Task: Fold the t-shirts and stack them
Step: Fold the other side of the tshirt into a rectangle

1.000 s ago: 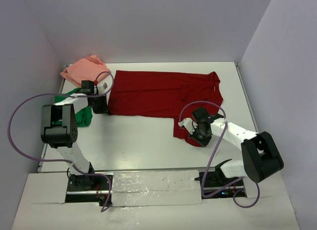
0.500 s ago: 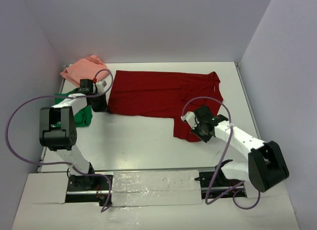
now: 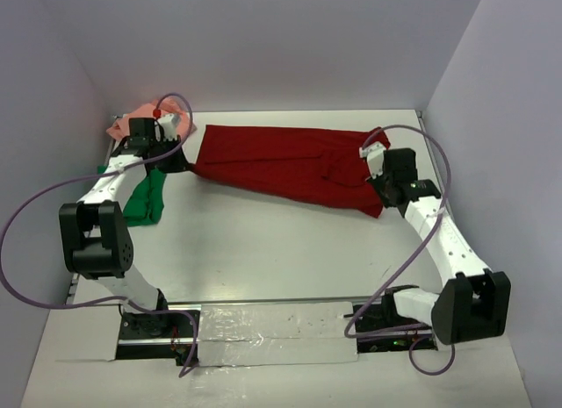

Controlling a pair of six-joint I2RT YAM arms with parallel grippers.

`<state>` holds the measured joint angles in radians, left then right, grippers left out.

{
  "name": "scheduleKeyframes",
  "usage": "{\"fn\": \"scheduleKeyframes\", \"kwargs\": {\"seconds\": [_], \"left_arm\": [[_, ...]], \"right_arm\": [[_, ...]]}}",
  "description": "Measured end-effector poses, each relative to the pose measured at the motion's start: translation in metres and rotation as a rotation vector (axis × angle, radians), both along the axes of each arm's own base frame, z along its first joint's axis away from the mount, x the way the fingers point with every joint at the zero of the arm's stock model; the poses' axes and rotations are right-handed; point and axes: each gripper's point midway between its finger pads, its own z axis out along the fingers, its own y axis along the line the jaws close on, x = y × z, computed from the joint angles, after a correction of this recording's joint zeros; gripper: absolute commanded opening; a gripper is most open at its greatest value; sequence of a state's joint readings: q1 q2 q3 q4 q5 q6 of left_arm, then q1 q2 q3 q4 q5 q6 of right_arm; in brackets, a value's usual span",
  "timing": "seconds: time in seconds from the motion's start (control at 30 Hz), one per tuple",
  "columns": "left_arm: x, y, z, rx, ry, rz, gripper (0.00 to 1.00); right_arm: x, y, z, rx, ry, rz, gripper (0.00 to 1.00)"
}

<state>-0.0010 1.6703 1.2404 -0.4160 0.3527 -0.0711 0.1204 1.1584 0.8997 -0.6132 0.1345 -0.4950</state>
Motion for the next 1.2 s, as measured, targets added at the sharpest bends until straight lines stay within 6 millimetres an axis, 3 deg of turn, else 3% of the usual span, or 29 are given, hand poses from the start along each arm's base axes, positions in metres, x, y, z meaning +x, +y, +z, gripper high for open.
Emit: {"fn": "scheduleKeyframes", "kwargs": {"seconds": [0.2, 0.3, 0.57, 0.87, 1.03, 1.2], "left_arm": [[0.028, 0.0, 0.031, -0.005, -0.074, 0.005, 0.0], [0.04, -0.001, 0.036, -0.009, -0.085, 0.01, 0.0], [0.062, -0.001, 0.016, -0.013, -0.047, 0.016, 0.0], [0.092, 0.001, 0.003, -0.004, -0.035, 0.024, 0.0], [0.113, 0.002, 0.004, 0.001, -0.051, 0.029, 0.0], [0.125, 0.0, -0.003, 0.008, -0.049, 0.028, 0.0]], "right_arm": [[0.044, -0.005, 0.016, 0.015, -0.036, -0.03, 0.0], [0.068, -0.002, 0.02, 0.023, -0.037, -0.025, 0.0], [0.13, -0.001, 0.021, 0.028, -0.048, -0.036, 0.0], [0.193, -0.029, 0.011, 0.031, -0.06, -0.115, 0.0], [0.214, -0.052, 0.008, 0.039, -0.073, -0.174, 0.0], [0.225, -0.061, -0.001, 0.043, -0.065, -0.194, 0.0]]}}
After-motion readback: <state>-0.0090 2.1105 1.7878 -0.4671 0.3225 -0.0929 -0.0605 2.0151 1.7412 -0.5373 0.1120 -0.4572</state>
